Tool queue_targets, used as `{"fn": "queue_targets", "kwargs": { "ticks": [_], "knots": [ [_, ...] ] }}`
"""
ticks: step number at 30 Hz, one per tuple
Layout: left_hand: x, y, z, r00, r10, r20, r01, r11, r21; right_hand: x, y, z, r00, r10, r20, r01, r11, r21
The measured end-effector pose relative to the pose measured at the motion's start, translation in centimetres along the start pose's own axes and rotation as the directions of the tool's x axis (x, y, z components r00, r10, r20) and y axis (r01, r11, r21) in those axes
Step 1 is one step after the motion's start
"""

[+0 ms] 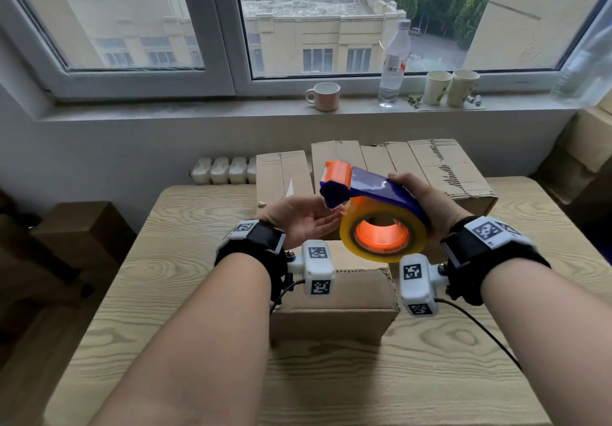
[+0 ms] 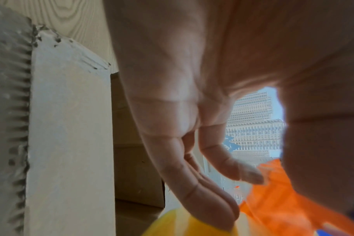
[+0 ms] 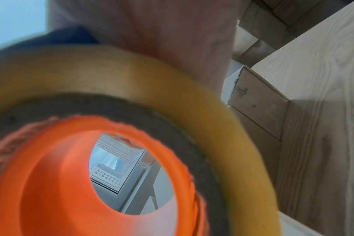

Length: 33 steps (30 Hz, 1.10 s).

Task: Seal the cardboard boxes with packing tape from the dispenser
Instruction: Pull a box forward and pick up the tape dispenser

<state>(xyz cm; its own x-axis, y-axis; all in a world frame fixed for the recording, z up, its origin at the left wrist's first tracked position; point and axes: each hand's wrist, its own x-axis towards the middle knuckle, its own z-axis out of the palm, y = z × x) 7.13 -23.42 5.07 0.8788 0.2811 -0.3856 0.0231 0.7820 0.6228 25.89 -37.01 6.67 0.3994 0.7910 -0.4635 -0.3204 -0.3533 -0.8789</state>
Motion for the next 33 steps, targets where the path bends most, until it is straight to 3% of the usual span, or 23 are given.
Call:
{"fn": "queue_targets", "kwargs": {
  "ticks": [3, 6, 16, 22, 24, 27, 30, 33],
  "knots": [
    [0.2, -0.1, -0.3, 0.997, 0.015, -0.074, -0.018, 0.999, -0.039, 0.2, -0.1, 0.1, 1.000, 0.006, 0.011, -0.006, 1.000, -0.010],
    [0.3, -0.1, -0.3, 0.990, 0.034, -0.138, -0.030, 0.999, 0.030, 0.0, -0.1, 0.5, 1.000, 0.005, 0.008, -0.005, 0.999, -0.033],
    [-0.2, 0.0, -0.9, 0.978, 0.009, -0.207, 0.005, 0.998, 0.068, 0.1, -0.2, 1.3, 0.999, -0.036, -0.024, 0.034, 0.997, -0.076],
    [-0.1, -0.1, -1.5, 0.921, -0.123, -0.369, 0.137, 0.991, 0.011, 0.4, 0.1, 2.2, 0.999, -0.023, 0.030, 0.029, 0.976, -0.217],
    [-0.3, 0.0, -2.0, 0.894, -0.168, -0.416, 0.161, 0.986, -0.052, 0.3, 0.0, 2.5, 0.993, -0.024, 0.113, 0.060, 0.942, -0.331],
    [-0.6, 0.0, -2.8, 0.874, -0.129, -0.468, 0.112, 0.992, -0.064, -0.3, -0.8, 3.5, 0.967, 0.032, 0.251, 0.088, 0.889, -0.449],
    [-1.2, 0.2, -3.1, 0.860, -0.064, -0.507, 0.048, 0.998, -0.044, -0.4, -2.0, 4.8, 0.948, 0.045, 0.315, 0.193, 0.705, -0.682],
    [-1.7, 0.8, -3.2, 0.845, -0.042, -0.534, 0.030, 0.999, -0.031, -0.6, -2.8, 6.5, 0.952, -0.011, 0.305, 0.264, 0.528, -0.807]
  ]
}}
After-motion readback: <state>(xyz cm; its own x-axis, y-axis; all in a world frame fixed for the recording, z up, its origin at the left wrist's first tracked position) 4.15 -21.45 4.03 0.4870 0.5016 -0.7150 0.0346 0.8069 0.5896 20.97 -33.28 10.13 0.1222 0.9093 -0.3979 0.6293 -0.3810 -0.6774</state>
